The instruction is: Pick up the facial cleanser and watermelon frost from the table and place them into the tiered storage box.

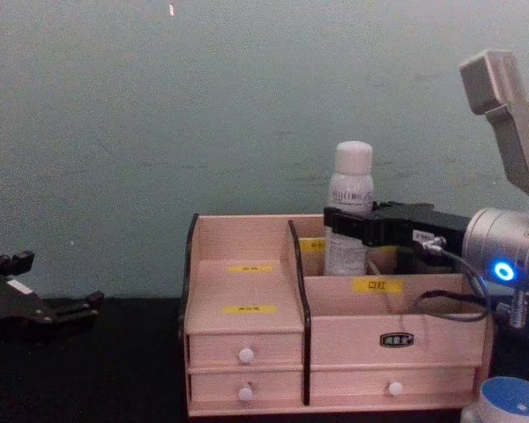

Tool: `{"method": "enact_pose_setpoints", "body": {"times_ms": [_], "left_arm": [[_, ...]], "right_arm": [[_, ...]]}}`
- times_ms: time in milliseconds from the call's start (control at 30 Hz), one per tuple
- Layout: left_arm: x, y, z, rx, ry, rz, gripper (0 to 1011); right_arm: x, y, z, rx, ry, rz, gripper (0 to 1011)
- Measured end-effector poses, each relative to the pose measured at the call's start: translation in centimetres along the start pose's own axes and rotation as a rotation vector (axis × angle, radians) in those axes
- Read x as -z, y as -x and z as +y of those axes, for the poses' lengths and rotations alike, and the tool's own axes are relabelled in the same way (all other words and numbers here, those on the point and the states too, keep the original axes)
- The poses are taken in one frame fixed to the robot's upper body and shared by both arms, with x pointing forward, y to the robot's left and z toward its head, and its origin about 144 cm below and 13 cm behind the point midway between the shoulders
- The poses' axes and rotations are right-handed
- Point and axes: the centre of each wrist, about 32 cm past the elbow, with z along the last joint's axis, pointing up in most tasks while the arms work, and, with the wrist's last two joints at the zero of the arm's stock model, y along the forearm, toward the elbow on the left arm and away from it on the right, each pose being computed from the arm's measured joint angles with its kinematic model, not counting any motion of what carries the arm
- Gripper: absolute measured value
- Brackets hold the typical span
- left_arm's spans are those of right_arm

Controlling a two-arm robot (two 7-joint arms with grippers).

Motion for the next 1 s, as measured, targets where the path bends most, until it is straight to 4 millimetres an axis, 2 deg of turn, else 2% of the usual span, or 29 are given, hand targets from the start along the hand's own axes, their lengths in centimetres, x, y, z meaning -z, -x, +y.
{"method": "enact_pose_setpoints", "body": {"times_ms": [1000], "left_arm": [[0.0, 0.0, 0.0, 0.0, 0.0, 0.0, 1001]], "right_arm": [[0.99, 0.1, -0.09, 0.01, 0.062, 0.004, 595]]}}
